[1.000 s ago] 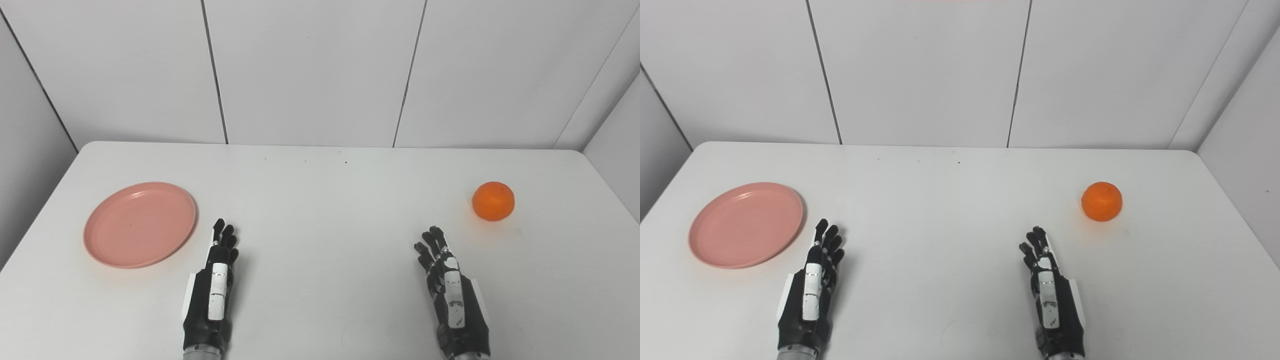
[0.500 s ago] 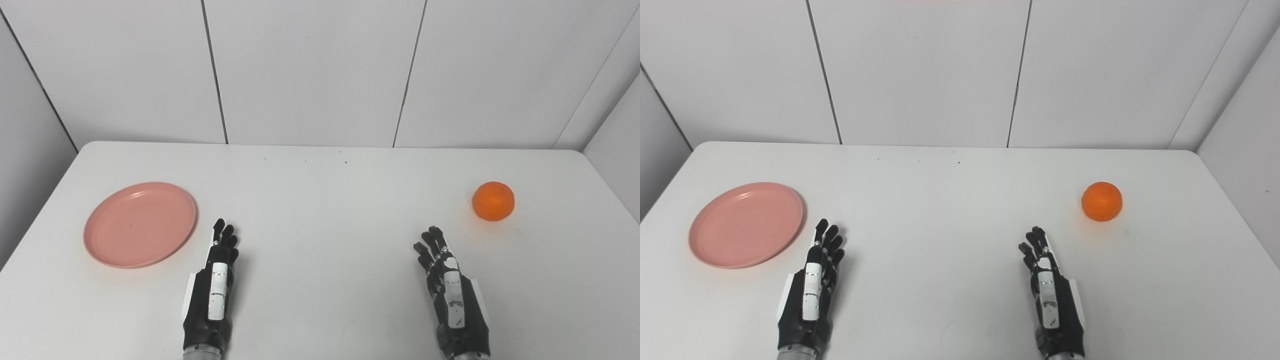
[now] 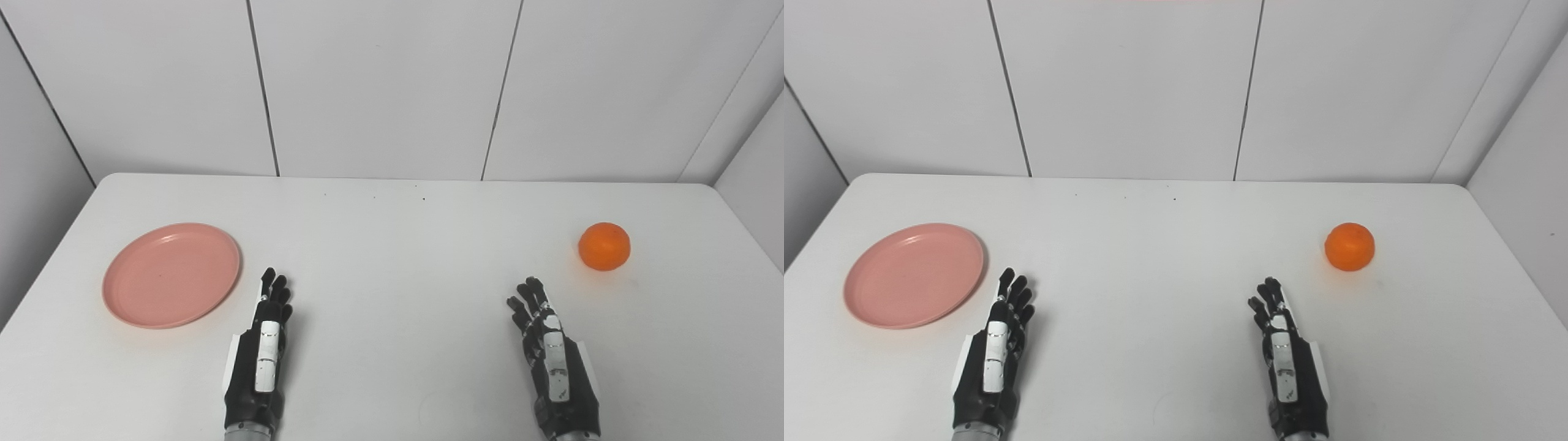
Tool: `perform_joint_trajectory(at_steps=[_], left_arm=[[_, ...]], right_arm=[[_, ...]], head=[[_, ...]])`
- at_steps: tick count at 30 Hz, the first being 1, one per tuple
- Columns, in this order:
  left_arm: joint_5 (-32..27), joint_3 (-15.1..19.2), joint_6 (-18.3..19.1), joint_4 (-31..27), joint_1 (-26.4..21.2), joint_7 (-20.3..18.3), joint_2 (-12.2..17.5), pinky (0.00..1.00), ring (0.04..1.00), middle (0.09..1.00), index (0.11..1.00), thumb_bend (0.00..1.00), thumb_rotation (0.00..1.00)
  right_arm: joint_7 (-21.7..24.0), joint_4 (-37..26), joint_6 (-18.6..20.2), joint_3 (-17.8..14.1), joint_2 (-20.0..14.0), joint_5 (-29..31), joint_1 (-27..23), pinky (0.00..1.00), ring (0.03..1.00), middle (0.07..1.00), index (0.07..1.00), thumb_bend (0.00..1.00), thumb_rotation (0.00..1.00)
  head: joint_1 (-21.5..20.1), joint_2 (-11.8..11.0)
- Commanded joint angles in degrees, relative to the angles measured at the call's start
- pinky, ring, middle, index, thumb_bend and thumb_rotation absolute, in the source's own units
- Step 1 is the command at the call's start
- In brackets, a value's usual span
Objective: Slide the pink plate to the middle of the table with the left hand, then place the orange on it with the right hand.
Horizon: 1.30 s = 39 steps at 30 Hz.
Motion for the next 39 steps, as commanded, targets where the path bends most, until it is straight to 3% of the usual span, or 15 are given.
perform_joint_trajectory(at_steps=[1,15,26,39], left_arm=[[-0.35,0.28,0.97,-0.76,2.45,-0.76,-2.01,1.0,0.998,1.0,1.0,0.69,0.98],[-0.12,0.22,0.89,-0.88,2.59,-0.91,-1.74,1.0,0.995,1.0,1.0,0.7,0.99],[2.38,-1.52,-0.2,1.66,2.14,0.02,-3.85,1.0,1.0,1.0,1.0,0.7,0.98],[4.32,-0.96,-4.37,5.88,1.93,-0.39,-7.36,1.0,0.989,1.0,1.0,0.64,1.0]], right_arm=[[0.31,0.29,2.66,0.02,0.36,0.55,0.35,0.98,0.921,0.948,0.952,0.82,0.98],[0.22,-0.12,3.07,0.08,0.41,0.74,0.39,0.97,0.92,0.947,0.951,0.82,0.97],[1.67,3.12,0.68,-1.61,-1.95,2.18,-0.17,0.98,0.933,0.957,0.967,0.81,0.99],[3.49,6.43,-1.16,-3.17,-3.58,4.18,-0.36,0.97,0.935,0.962,0.968,0.79,1.0]], head=[[0.01,-0.03],[0.09,-0.12],[7.49,-3.85],[10.02,-7.3]])
